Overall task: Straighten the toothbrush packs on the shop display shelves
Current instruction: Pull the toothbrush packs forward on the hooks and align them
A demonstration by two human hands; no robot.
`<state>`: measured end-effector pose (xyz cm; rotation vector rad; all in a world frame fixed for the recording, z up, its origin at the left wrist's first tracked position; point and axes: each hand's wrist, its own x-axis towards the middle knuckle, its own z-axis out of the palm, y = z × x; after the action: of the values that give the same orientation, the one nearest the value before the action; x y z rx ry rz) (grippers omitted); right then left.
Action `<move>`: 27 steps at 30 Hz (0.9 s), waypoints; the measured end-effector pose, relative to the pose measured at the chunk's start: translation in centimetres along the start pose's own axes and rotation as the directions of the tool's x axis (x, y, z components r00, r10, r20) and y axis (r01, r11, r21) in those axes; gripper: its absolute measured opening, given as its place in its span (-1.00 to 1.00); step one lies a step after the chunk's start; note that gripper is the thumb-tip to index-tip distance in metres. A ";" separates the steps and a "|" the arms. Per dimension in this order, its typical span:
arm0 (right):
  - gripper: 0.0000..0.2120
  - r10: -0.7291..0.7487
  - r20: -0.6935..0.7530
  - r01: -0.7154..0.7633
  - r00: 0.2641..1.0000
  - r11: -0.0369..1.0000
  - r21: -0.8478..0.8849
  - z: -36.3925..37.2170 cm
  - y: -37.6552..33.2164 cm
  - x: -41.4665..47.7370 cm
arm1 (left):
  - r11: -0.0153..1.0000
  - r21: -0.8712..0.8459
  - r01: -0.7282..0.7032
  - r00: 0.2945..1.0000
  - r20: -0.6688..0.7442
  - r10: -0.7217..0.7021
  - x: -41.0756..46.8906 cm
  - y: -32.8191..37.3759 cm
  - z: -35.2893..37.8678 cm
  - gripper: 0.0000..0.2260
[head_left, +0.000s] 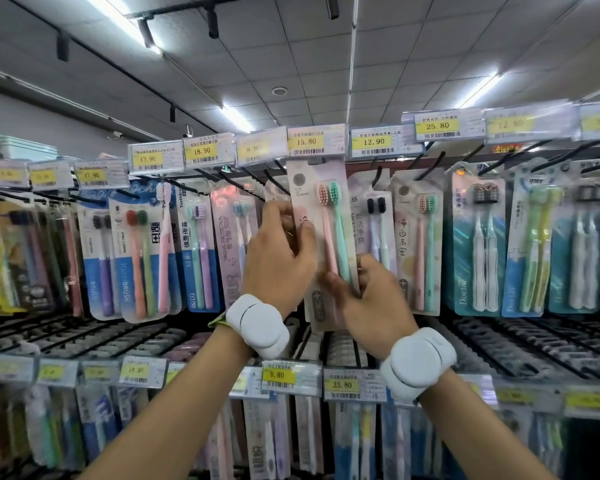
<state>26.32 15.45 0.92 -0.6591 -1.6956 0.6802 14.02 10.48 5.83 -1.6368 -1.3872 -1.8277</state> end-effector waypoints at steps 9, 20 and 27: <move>-0.78 0.099 0.019 -0.100 0.995 0.994 0.040 -0.5 0.7 -2.3 | 0.998 -0.056 -0.006 0.997 0.082 0.010 -1.3 -1.0 0.3 -0.90; -0.47 0.059 -0.212 -0.061 0.976 0.998 0.000 -4.6 1.5 -4.3 | 0.983 -0.163 -0.086 0.959 0.255 0.126 -2.4 0.5 3.5 -0.88; -0.44 0.074 -0.307 -0.093 0.949 0.995 -0.047 -8.7 0.2 -4.4 | 0.983 -0.086 -0.165 0.943 0.277 0.182 -0.5 3.3 4.8 -0.54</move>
<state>35.69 13.26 -0.39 -0.8383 -1.4123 0.5546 19.44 12.65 6.24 -2.0486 -1.2554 -1.5978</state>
